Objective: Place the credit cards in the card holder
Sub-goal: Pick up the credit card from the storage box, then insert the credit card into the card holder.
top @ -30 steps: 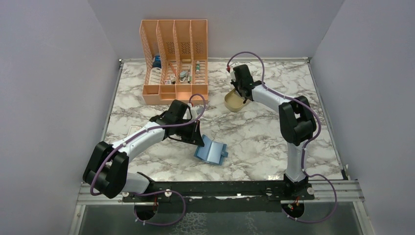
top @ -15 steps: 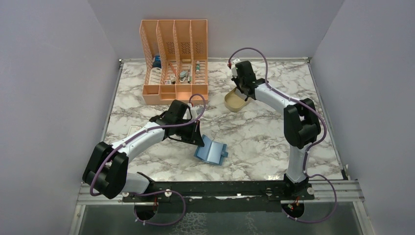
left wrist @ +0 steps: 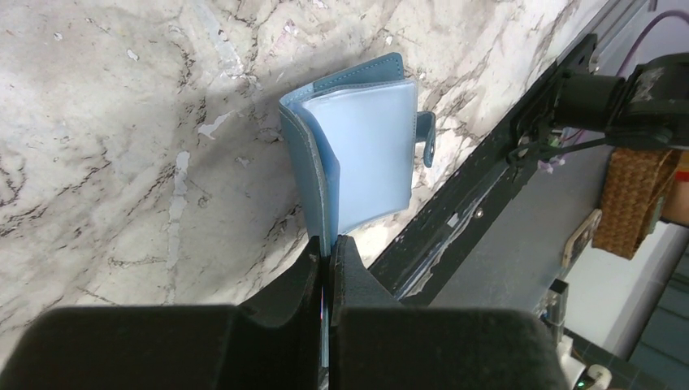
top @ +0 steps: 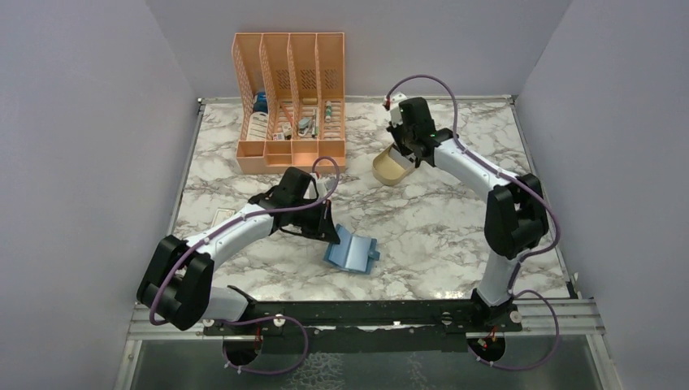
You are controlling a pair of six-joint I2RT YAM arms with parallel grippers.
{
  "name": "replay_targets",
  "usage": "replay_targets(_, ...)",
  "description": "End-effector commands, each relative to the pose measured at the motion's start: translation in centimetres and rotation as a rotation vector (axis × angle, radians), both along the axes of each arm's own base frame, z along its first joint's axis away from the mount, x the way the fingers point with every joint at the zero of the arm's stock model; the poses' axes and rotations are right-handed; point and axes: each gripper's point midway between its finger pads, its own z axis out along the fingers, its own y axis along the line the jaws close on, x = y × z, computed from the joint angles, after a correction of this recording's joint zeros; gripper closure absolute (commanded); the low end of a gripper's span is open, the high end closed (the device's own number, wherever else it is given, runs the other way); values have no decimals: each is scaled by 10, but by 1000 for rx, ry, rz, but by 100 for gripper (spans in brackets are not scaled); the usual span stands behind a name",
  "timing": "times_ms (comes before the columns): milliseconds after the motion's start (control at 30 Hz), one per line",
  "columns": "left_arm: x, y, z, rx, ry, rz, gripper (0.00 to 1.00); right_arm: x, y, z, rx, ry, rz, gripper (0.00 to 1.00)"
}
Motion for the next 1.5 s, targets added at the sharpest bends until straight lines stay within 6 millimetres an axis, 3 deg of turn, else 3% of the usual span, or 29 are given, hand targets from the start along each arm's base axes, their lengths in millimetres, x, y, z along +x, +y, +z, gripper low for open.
replay_targets(0, 7, -14, 19, -104, 11, 58, 100, -27, 9, 33, 165, 27, -19, 99)
replay_targets(167, 21, -27, 33, -179, 17, 118, 100, -64, 7, 45, 295, 101, -100, 99)
replay_targets(333, 36, -40, 37, -264, 30, 175, 100, -109, 22, 61, 494, 153, -55, 99)
replay_targets(467, 47, -45, 20, -276, 66, 241, 100, -146, 38, 73, 639, 182, 41, 99)
replay_targets(667, 55, -46, -11, -254, 108, 309, 100, -190, 52, 68, 807, 285, 80, 99)
replay_targets(933, 52, -35, -43, -154, 123, 330, 83, -231, 78, 18, 935, 443, 60, 99)
replay_targets(1200, 48, -13, -59, -19, 87, 355, 64, -229, 75, -37, 864, 509, -22, 99)
replay_targets(1467, 46, 0, -66, 54, 61, 375, 62, -230, 73, -65, 822, 583, -85, 99)
